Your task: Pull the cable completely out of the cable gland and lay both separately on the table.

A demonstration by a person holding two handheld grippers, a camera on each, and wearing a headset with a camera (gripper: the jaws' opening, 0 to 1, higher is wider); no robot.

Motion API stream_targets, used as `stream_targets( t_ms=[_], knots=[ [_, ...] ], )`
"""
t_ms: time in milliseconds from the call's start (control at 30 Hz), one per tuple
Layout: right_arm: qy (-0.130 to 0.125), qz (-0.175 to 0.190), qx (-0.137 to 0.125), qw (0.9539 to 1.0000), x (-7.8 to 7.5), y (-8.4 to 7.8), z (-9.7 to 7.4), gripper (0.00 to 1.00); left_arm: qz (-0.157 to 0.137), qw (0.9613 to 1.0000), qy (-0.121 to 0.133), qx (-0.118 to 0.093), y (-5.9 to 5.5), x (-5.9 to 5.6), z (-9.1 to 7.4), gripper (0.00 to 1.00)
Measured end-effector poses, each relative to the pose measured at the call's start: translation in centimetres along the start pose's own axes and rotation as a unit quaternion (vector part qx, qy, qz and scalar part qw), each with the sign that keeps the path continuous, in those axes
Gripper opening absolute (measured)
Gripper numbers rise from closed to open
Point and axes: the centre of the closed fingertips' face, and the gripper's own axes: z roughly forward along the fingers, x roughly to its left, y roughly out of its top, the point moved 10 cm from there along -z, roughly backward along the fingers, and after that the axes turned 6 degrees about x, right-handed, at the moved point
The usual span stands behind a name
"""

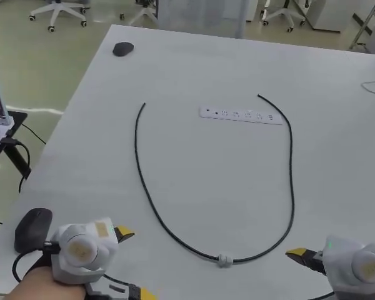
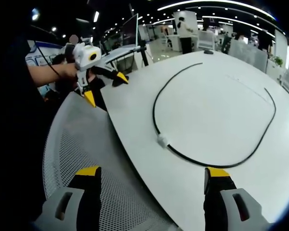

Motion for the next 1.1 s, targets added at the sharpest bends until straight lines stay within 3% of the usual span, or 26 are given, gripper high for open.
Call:
stream_targets(
  t_ms=[467, 867, 1000, 1100],
  knots=[
    [0.006, 0.009, 0.007, 0.9999, -0.1, 0.0, 0.2, 0.85, 0.005, 1.0, -0.003, 0.005, 0.0, 0.1, 0.4, 0.83],
    [-0.004, 0.002, -0.003, 1.0, -1.1, 0.4, 0.1, 0.83, -0.016, 0.9998, -0.004, -0.004, 0.8, 0.3, 0.1, 0.82],
    [0.0, -0.002, -0.001, 1.0, -1.5, 0.7, 0.2, 0.83, -0.019, 0.9998, -0.003, 0.009, 0.8, 0.2, 0.3, 0.77],
    [-0.001, -0.007, 0.002, 1.0, -2.0, 0.9, 0.5, 0.81, -0.021, 0.9998, 0.001, 0.004, 0.9, 0.0, 0.4, 0.8]
  ],
)
